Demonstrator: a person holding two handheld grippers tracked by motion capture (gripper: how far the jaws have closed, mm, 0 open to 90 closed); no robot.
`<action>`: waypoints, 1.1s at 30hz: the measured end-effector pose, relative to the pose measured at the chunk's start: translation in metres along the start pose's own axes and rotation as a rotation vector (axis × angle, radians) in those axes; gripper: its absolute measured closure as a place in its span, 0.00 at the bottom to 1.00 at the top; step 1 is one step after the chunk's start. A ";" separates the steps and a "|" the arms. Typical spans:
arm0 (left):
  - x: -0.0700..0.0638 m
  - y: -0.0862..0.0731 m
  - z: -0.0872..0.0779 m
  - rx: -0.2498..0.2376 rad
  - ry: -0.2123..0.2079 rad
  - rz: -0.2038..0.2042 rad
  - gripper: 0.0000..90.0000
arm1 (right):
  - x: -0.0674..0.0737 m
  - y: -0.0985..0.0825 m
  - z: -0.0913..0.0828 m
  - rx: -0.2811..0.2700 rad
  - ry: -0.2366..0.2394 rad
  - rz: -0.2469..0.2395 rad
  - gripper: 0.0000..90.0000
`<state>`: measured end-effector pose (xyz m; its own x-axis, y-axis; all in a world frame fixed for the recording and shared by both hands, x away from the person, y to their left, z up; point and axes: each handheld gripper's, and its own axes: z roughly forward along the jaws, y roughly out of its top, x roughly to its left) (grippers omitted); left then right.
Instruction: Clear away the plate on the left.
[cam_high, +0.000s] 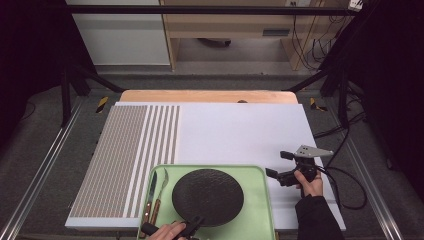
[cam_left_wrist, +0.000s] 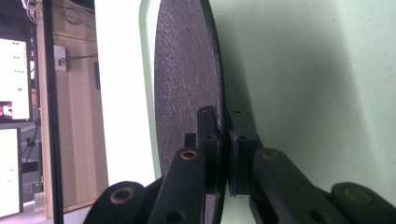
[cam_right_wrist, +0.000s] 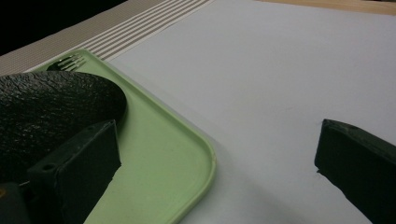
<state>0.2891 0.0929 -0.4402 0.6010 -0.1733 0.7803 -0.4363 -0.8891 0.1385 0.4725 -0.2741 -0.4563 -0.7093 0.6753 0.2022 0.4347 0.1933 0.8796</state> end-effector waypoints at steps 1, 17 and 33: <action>0.000 0.000 0.000 -0.001 -0.002 -0.001 0.95 | 0.000 0.000 0.000 0.000 -0.001 -0.002 0.00; -0.007 0.003 0.002 0.026 -0.027 -0.004 0.94 | 0.000 0.000 0.000 -0.001 -0.002 -0.002 0.00; -0.015 0.007 0.012 0.006 -0.092 -0.005 0.86 | 0.000 0.000 0.000 -0.001 0.001 0.001 0.00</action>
<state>0.2853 0.0842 -0.4582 0.6624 -0.2072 0.7199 -0.4296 -0.8924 0.1385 0.4723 -0.2738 -0.4563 -0.7093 0.6750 0.2032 0.4350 0.1923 0.8797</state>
